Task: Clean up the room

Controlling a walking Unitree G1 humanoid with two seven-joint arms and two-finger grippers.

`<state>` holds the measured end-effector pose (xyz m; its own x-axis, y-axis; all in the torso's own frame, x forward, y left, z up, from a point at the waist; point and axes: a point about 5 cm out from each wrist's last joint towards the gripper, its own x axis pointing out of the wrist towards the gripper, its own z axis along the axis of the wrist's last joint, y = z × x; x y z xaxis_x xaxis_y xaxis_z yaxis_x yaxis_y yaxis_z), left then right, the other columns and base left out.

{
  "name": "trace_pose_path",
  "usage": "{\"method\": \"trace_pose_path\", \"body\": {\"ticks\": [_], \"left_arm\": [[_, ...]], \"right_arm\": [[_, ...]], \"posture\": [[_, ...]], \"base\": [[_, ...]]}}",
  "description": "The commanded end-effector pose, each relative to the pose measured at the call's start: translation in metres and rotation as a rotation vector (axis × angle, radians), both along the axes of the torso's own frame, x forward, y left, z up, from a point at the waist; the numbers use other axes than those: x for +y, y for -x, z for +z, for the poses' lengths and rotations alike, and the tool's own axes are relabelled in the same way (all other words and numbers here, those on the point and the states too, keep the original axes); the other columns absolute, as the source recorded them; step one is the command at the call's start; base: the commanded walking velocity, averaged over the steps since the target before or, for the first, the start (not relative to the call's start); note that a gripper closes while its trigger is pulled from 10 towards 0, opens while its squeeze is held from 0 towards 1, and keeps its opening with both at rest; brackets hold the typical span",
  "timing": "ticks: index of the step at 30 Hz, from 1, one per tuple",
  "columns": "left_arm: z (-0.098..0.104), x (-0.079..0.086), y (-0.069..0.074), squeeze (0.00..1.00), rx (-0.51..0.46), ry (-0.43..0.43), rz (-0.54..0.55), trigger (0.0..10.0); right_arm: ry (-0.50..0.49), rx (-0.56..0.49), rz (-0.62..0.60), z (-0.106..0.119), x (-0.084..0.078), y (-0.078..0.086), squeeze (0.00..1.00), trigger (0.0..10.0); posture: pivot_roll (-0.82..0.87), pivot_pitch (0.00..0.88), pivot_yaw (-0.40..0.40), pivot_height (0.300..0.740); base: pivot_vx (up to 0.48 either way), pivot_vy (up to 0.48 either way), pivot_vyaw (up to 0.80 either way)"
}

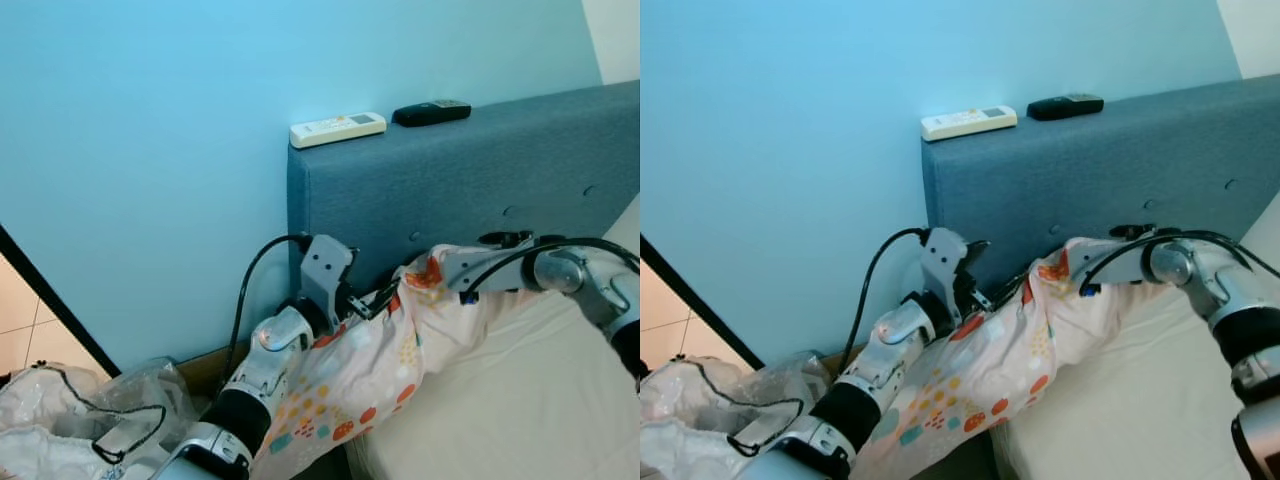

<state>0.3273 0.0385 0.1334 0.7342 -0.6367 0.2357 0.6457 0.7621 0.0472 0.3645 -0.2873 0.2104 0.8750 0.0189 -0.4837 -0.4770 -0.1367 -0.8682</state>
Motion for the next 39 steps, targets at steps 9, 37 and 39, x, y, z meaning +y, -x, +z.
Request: {"method": "trace_pose_path", "body": {"ticks": [9,37,39], "left_arm": [[-0.036,0.085,0.004,1.0,0.142,-0.004,0.333,10.0],[-0.079,0.117,0.041,0.31,0.304,-0.064,0.475,10.0],[-0.079,0.117,0.042,0.31,0.306,-0.072,0.471,10.0]], "right_arm": [[0.06,-0.112,-0.113,0.015,-0.032,0.001,0.0,0.0],[0.182,-0.376,-0.655,0.044,-0.156,0.071,0.0,0.0],[0.179,-0.366,-0.677,0.038,-0.158,0.075,0.0,0.0]], "posture": [[-0.09,0.09,-0.056,0.735],[-0.06,0.121,-0.061,0.735],[-0.06,0.121,-0.061,0.735]], "base": [[0.0,0.0,0.0],[0.0,0.0,0.0],[0.0,0.0,0.0]]}}
